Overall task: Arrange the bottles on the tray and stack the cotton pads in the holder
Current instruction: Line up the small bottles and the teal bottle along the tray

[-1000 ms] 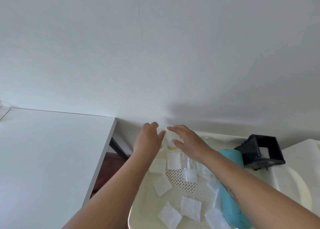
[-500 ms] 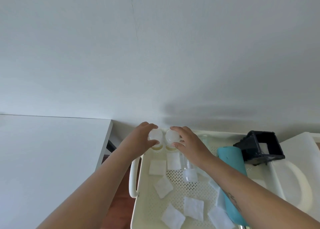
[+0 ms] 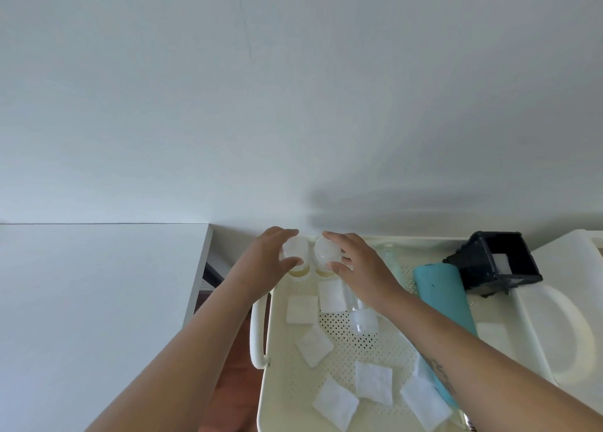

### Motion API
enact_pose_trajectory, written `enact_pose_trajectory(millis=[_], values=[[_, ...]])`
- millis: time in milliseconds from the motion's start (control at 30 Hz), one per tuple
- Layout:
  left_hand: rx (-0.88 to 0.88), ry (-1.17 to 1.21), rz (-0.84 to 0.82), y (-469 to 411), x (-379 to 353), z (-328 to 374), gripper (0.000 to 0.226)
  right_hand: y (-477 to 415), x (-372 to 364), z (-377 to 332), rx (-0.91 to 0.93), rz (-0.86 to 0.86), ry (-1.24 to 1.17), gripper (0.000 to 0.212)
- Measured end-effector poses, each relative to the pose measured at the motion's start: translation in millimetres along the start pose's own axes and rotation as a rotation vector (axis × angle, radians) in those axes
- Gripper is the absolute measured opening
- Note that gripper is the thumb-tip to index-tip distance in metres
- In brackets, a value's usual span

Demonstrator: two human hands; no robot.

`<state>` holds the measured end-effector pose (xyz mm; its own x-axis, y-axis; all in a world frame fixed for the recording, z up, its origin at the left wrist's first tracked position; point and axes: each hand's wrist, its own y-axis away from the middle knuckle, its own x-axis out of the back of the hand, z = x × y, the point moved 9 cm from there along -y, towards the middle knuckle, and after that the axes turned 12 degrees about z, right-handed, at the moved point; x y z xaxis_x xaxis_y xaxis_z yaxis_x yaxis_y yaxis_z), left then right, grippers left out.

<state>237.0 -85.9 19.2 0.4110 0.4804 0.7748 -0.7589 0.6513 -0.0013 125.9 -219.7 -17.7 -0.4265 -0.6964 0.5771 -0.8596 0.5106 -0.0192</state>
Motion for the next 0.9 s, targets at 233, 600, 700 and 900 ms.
enact_pose_trajectory(millis=[233, 600, 700, 900], values=[[-0.033, -0.001, 0.169, 14.9, 7.0, 17.6, 0.06, 15.0, 21.9, -1.1, -0.013, 0.062, -0.031, 0.059], [-0.219, 0.0, 0.149, 70.6, -60.8, 82.8, 0.042, 80.9, 71.0, 45.2, -0.129, 0.305, 0.168, 0.037], [-0.265, -0.096, 0.019, 86.0, -96.6, 82.5, 0.048, 98.3, 65.7, 57.8, -0.172, 0.269, 0.226, 0.042], [-0.305, -0.31, -0.094, 102.2, -132.9, 70.0, 0.058, 107.8, 52.5, 63.1, -0.139, 0.165, 0.347, 0.056]])
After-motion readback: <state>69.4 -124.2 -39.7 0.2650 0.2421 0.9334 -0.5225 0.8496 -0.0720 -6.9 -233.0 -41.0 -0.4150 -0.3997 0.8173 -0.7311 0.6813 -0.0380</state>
